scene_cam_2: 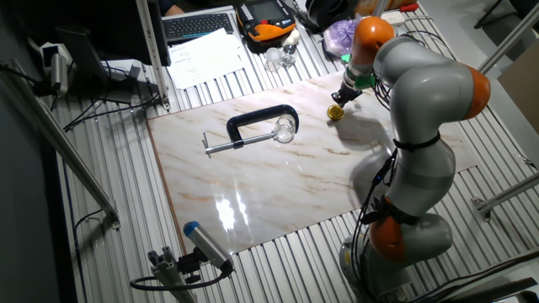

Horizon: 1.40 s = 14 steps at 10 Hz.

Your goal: Screw the lid onto the jar

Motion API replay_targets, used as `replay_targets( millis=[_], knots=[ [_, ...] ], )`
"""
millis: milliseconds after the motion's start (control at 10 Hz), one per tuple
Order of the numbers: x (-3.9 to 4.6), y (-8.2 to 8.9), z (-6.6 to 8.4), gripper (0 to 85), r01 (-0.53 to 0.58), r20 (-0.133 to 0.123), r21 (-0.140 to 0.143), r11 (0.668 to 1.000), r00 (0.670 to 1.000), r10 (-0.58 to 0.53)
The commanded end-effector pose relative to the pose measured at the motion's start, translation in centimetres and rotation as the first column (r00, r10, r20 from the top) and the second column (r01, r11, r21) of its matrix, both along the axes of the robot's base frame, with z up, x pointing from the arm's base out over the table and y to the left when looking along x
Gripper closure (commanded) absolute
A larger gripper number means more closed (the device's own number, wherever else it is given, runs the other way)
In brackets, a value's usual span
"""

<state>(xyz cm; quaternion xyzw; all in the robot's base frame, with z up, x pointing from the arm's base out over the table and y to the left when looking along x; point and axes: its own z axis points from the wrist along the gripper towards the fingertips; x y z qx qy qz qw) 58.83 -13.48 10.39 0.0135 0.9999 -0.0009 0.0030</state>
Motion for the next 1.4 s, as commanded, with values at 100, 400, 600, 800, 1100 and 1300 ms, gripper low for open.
replay_targets(
  millis=[100,400,600,800,1100,1300],
  knots=[
    [0.17,0.1,0.1,85.0,0.005,0.004,-0.008,1.000,1.000,-0.005],
    [0.71,-0.3,-1.6,85.0,-0.001,0.017,-0.005,1.000,1.000,0.001],
    [0.93,-0.8,-2.7,85.0,-0.006,0.031,-0.001,1.000,0.999,0.006],
    [0.86,-0.5,-3.1,85.0,0.005,0.047,-0.012,1.000,0.999,-0.005],
    [0.77,-0.3,-3.3,51.0,0.038,0.058,-0.015,0.999,0.998,-0.037],
    [0.68,-0.4,-3.4,51.0,0.058,0.063,-0.024,0.998,0.996,-0.057]
  ],
)
